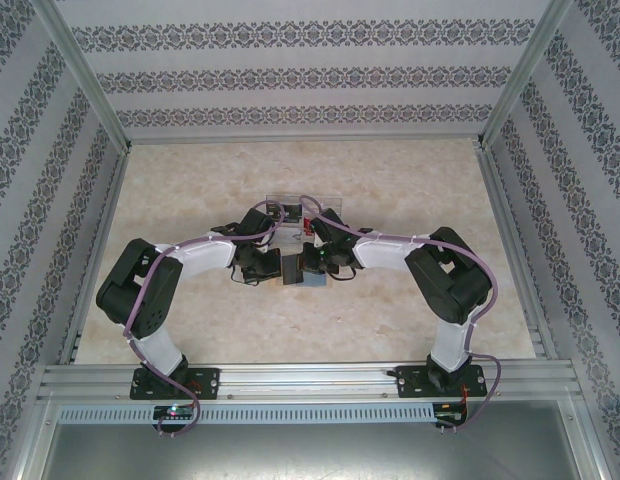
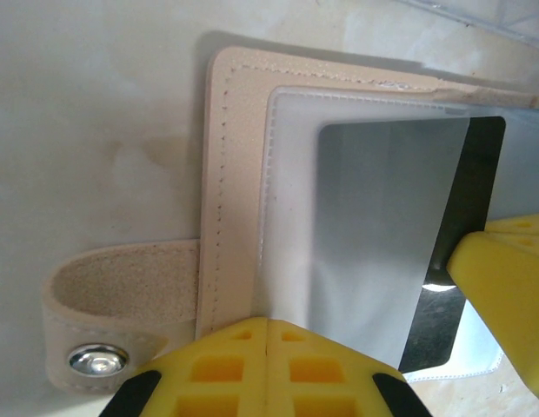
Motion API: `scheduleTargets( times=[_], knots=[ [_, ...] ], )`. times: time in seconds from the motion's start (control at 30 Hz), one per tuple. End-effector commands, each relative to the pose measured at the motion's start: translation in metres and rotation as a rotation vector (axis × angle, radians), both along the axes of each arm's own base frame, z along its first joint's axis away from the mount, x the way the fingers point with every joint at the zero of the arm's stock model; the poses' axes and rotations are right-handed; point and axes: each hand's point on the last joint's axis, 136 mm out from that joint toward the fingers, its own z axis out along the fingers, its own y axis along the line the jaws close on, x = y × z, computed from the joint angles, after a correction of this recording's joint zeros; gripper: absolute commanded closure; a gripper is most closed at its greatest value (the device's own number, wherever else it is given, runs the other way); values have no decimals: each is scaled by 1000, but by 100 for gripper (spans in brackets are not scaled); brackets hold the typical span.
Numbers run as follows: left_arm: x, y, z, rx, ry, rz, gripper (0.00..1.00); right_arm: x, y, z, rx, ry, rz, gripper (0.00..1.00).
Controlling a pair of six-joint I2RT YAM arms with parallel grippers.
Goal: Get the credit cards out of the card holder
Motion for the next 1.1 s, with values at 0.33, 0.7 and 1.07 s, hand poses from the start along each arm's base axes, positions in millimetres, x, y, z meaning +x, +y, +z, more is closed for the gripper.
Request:
scheduleTargets(
  times=[0.33,0.7,1.07],
  knots=[
    [-11,12,-19,53,72,13,100,-12,-28,8,-19,-6,-54,100],
    [-8,10,-6,39,49,5,100,-11,-52,45,-8,-90,-63,100],
    [12,10,63,1,-90,59,62,-8,-53,125,-136,-327,163,100]
  ],
)
